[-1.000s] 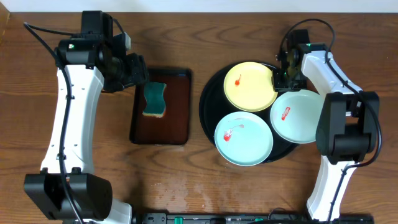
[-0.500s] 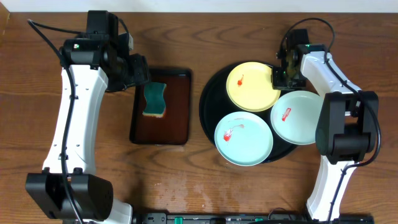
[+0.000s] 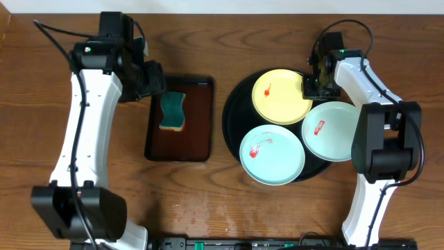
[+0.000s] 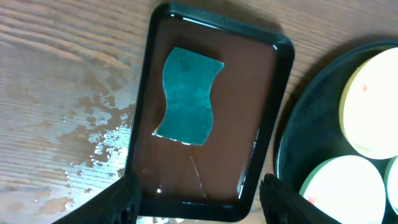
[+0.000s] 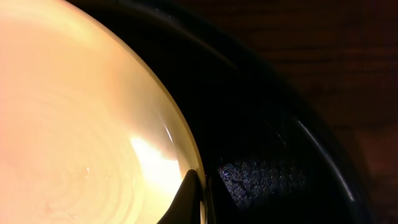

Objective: Clean dirty plates on tray and stack at the side
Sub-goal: 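Lower left gripper onto the green sponge and grasp it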

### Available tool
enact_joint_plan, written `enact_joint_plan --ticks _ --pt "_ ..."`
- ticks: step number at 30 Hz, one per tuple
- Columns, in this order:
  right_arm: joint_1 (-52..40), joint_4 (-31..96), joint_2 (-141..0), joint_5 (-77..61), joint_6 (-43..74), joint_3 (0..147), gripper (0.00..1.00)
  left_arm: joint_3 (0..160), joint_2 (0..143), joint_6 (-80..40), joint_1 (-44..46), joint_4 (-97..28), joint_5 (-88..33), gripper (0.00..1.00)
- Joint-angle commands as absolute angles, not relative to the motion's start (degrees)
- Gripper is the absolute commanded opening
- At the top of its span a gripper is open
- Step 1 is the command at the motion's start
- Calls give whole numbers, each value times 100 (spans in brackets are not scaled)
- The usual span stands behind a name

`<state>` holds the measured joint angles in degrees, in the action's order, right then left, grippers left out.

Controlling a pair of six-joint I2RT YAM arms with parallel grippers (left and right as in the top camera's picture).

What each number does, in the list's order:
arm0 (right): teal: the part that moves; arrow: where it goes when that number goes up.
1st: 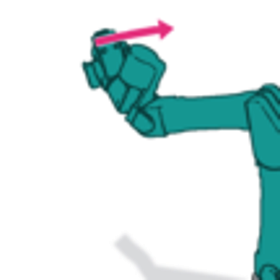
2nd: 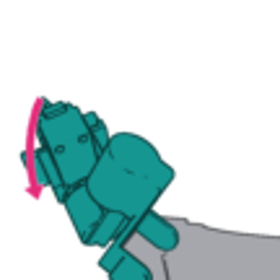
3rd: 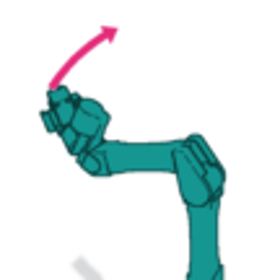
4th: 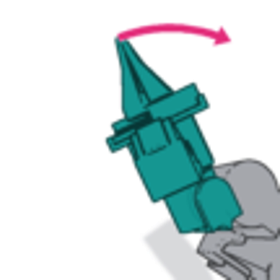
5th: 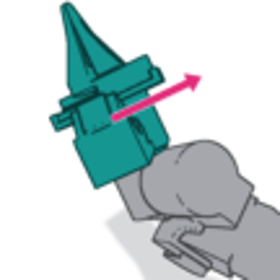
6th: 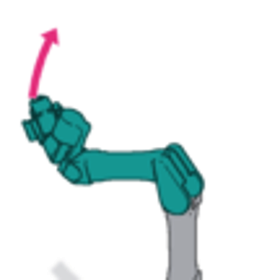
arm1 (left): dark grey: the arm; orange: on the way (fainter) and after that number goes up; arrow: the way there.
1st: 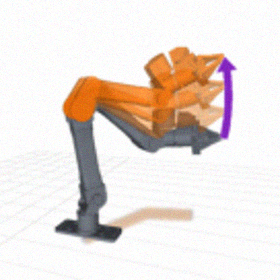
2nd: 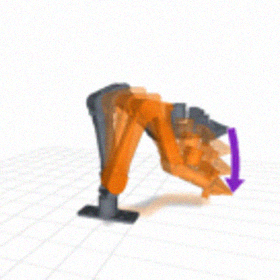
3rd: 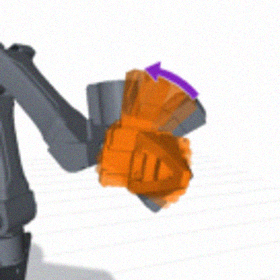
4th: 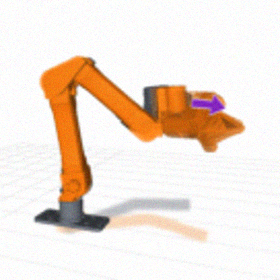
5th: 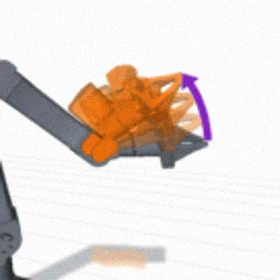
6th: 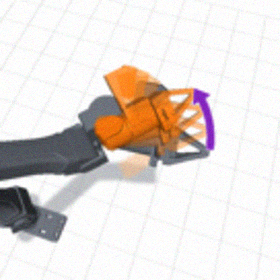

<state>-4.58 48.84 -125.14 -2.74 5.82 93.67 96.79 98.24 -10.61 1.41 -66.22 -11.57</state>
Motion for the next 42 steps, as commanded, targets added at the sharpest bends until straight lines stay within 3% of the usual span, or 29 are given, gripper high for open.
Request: enact_joint_plan --ticks 1,5,8,9,11,15,26,30,42 --pt "-508 4886 -12580 -196 617 9321 1 9668 10079 -1079 150 -6608 -1044 59" --pt "-510 4884 -12580 -196 617 9321 4 9668 10392 -1076 191 -6423 -1041 43" --pt "-510 4884 -12582 -196 617 9321 6 9668 10613 -1076 259 -6418 -926 41" --pt "-510 4884 -12582 -196 617 9321 6 9668 10683 -1076 279 -6418 -860 42" --pt "-508 4886 -12582 -196 617 9321 7 9668 10842 -1074 320 -6418 -777 55" --pt "-510 4884 -12580 -196 617 9321 8 9668 11163 -1076 338 -6431 -786 60" --pt "-510 4882 -12582 -196 617 9321 8 9660 11887 -1074 362 -6348 -790 61" --pt "-508 4884 -12582 -196 617 9321 8 9647 12105 -1074 456 -6331 -786 68" --pt "-510 4882 -12582 -196 617 9321 8 9500 12239 -1076 497 -6117 -786 68"
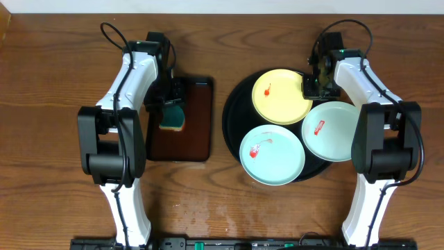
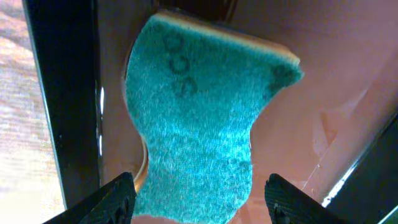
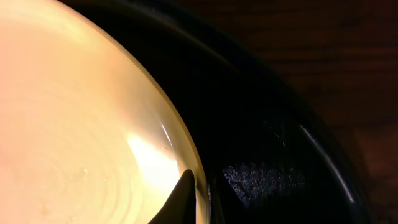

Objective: Clean dirty plates on tray and stack at the side
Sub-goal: 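Lower left gripper onto the green sponge and grasp it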

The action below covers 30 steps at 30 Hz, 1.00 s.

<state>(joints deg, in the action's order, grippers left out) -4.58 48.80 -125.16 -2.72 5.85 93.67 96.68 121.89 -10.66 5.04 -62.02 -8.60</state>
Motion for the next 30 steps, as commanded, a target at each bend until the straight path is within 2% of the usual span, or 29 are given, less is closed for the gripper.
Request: enact_joint_plan --ticks 1,23,27,30 --pt "-510 4884 -12582 -196 617 9321 8 9432 12239 -1076 497 -6036 -786 68" --pt "-534 4908 -12580 -193 617 9321 8 8903 12250 -1079 495 -5452 -784 67" --pt "-530 4915 -12582 -193 615 9321 8 8903 12250 -1079 497 -5443 -786 50" --pt "-530 4919 -12582 -193 615 9321 8 8903 12250 -1079 495 -5426 -786 44"
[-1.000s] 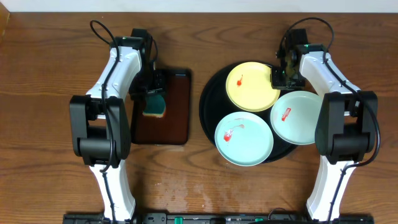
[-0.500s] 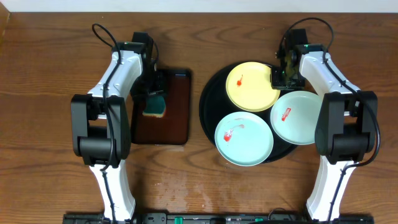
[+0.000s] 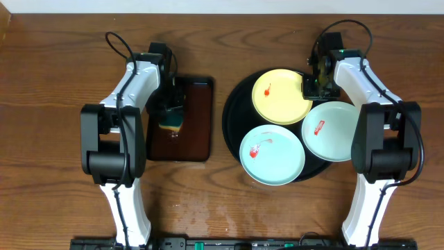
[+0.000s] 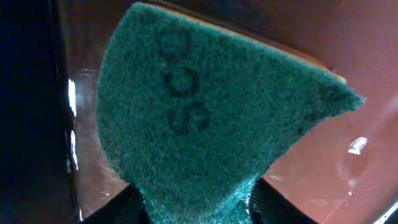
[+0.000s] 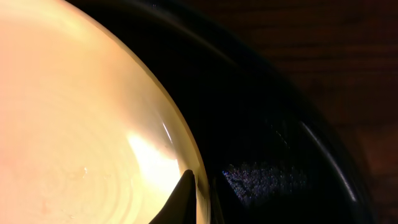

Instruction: Clean dirty plates on tray and stack at the side

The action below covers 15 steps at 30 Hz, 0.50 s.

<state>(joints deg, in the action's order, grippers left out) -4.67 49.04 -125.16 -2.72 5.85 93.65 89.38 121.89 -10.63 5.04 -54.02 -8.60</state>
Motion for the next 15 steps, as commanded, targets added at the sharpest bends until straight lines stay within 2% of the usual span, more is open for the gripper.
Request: enact_joint_plan --ticks 1,5,10,15 --pt "-530 4917 -12582 -193 615 9321 8 8903 12248 -1079 495 -5426 -786 41" --pt "-530 4915 -12582 -193 613 9321 8 8943 12221 -1079 491 -5415 -788 41" --pt "-530 4912 -12582 -193 615 9321 8 9002 12116 -1076 491 -5426 -788 50" --pt "-530 4906 -12582 -193 615 9321 9 9002 12119 -1079 491 -5424 -788 50"
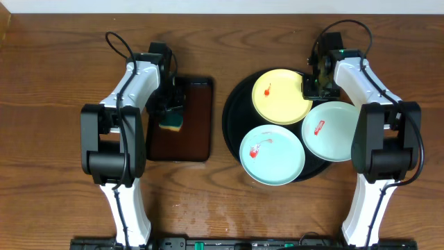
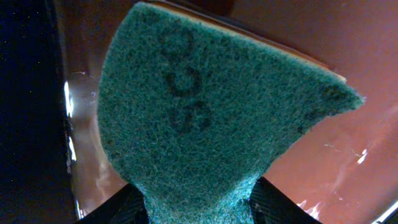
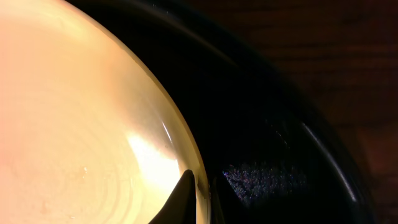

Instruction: Clean dirty plates on tray and stack at the side

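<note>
My left gripper point(image 1: 171, 110) point(image 2: 196, 202) is shut on the green sponge point(image 1: 171, 120) point(image 2: 211, 106), pinching its narrow waist inside the brown rectangular tray point(image 1: 195, 135). Three dirty plates lie on the round black tray point(image 1: 232, 118). The yellow plate point(image 1: 281, 97) point(image 3: 74, 112) has a red spot. The two light teal plates, one in front point(image 1: 272, 154) and one at the right point(image 1: 331, 132), carry red smears. My right gripper point(image 1: 310, 85) point(image 3: 202, 193) is shut on the yellow plate's right rim, one finger inside and one outside.
The brown tray's floor point(image 2: 348, 56) looks wet and shiny. The black tray's raised rim point(image 3: 323, 155) runs just beyond the right gripper. Bare wooden table point(image 1: 62, 83) lies left of the brown tray and in front of both trays.
Almost nothing differs. The left gripper remains shut on the sponge, which sits a touch differently in the tray. The right gripper has not moved.
First my left gripper was open, high over the brown tray's left side, with the sponge lying flat. Then it was low and open astride the sponge. Then it was shut on the sponge, as now. My right gripper held the yellow plate's rim at every moment.
</note>
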### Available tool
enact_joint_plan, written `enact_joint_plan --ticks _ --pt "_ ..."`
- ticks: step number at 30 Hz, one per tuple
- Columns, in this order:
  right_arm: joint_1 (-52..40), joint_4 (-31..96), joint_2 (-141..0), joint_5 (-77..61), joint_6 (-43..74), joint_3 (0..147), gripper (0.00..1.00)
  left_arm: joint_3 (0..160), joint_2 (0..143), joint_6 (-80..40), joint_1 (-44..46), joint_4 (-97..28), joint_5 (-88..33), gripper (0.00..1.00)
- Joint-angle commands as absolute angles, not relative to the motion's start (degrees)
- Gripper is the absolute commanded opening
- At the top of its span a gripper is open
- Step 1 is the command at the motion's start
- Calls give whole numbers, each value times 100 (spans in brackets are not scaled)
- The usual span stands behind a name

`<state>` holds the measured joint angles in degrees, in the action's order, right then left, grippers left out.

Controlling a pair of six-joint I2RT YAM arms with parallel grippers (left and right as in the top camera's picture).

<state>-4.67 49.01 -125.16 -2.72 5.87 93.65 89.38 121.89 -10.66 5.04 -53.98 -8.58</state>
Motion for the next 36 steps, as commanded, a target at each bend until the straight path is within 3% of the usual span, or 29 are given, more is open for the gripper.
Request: enact_joint_plan --ticks 1,6,8,11,13,36 --pt "-530 4906 -12582 -193 615 9321 9 9002 12119 -1079 491 -5415 -788 50" --pt "-530 4899 -12582 -193 615 9321 9 9002 12119 -1079 491 -5411 -788 51" --pt "-530 4904 -12582 -193 613 9321 9 9002 12119 -1079 491 -5408 -788 47" --pt "-530 4906 -12580 -193 613 9321 9 9002 12119 -1079 491 -5408 -790 30" --pt "-532 4899 -12582 -193 589 9321 1 9024 12110 -1079 491 -5415 -790 8" --pt "-526 4930 -12580 -193 508 9323 6 9271 10215 -1275 541 -5513 -786 7"
